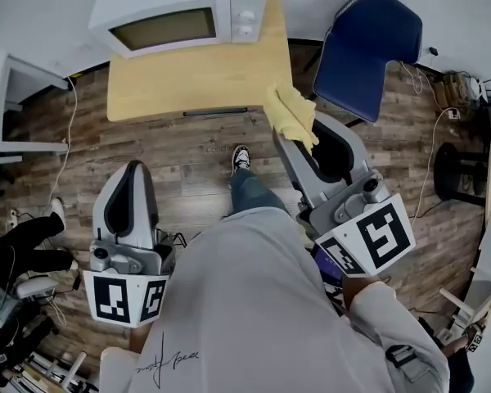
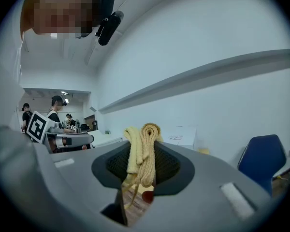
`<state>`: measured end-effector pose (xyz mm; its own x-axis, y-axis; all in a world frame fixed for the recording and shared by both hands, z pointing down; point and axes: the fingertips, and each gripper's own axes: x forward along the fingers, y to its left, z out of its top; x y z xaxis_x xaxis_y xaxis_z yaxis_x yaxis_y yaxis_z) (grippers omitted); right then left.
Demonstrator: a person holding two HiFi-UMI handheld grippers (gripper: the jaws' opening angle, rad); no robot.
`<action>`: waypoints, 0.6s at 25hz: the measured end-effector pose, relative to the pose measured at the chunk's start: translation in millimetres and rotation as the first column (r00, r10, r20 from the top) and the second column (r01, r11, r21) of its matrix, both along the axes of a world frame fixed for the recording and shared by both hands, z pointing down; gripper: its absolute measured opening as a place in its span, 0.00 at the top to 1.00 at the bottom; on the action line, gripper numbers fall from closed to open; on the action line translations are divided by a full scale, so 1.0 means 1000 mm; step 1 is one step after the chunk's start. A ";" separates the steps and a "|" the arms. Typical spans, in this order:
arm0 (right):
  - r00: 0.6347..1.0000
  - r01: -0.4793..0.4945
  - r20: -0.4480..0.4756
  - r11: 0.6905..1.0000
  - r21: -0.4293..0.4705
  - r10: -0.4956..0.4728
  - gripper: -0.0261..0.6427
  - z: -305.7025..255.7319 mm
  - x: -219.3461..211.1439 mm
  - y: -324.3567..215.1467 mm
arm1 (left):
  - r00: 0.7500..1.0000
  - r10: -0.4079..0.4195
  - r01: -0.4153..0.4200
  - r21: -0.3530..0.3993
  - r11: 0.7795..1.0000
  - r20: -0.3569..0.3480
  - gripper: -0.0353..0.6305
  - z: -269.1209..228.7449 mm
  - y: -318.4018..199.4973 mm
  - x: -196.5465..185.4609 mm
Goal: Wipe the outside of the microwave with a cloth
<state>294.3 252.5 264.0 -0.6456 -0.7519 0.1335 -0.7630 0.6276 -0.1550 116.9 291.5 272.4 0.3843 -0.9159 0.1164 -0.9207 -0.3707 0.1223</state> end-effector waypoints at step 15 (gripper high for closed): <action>0.997 -0.066 0.028 0.991 -0.115 0.070 0.79 0.017 0.006 -0.165 | 1.000 0.010 -0.010 -0.029 1.000 -0.001 0.95 0.000 -0.175 0.008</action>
<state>299.9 87.8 280.7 -0.5986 -0.7753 0.2013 -0.7969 0.5510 -0.2476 124.6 116.3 272.2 0.3935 -0.9082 0.1423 -0.9168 -0.3762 0.1339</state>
